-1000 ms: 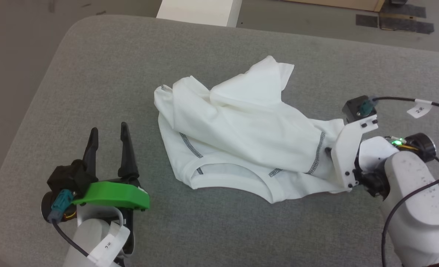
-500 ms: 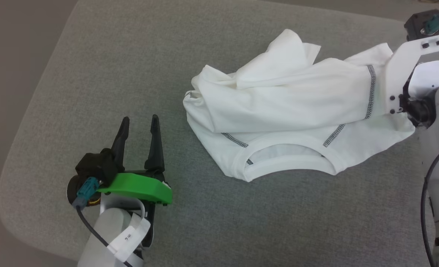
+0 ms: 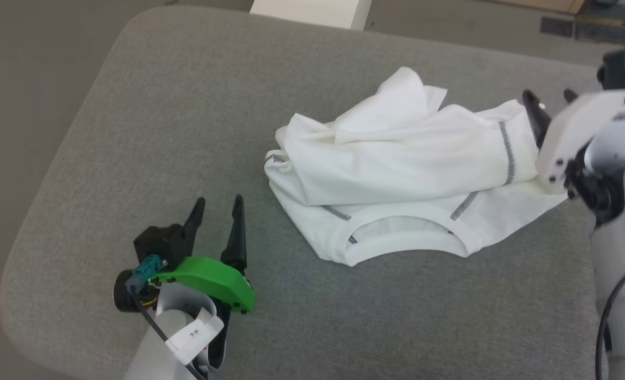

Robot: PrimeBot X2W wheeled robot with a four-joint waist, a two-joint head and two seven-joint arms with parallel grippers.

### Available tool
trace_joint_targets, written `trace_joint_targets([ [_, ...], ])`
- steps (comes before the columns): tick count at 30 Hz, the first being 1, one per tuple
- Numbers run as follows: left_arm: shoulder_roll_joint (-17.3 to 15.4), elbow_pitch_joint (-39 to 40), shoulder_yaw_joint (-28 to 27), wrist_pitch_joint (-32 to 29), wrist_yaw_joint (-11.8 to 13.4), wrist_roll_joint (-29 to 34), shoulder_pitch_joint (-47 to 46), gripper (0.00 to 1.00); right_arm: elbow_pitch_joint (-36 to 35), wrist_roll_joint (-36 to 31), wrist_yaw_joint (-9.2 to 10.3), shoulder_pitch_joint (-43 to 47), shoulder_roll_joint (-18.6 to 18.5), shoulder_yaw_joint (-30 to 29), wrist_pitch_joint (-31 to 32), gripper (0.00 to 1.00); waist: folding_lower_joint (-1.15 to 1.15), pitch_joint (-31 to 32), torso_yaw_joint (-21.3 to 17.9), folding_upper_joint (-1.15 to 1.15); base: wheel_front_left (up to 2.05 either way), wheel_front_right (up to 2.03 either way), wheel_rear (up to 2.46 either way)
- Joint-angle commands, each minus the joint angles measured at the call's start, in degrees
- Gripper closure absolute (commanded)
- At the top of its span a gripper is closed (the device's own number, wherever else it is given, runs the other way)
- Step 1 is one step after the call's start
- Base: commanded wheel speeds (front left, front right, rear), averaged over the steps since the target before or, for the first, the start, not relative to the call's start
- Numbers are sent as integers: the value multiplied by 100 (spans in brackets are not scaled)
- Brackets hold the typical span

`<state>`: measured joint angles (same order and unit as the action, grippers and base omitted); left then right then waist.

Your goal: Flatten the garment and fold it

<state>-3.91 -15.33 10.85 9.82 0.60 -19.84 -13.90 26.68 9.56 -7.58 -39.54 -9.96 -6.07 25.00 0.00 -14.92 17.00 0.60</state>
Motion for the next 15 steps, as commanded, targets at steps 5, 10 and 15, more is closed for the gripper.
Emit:
trace_joint_targets([
  [5, -27, 2, 178, -768, -20, -183, 147, 0, -853, 295, 9, 1167, 179, -122, -104, 0, 0, 635, -522, -58, 0, 0, 0],
  [10, 6, -135, 506, -2415, 221, -328, -79, 0, -1576, 365, 9, 2094, 382, -103, 93, 0, 0, 759, -734, -58, 0, 0, 0],
  [15, -68, -388, 672, -3626, 522, -195, -680, 0, -2132, 426, 9, 2599, 498, 8, 341, 0, 0, 674, -983, -58, 0, 0, 0],
])
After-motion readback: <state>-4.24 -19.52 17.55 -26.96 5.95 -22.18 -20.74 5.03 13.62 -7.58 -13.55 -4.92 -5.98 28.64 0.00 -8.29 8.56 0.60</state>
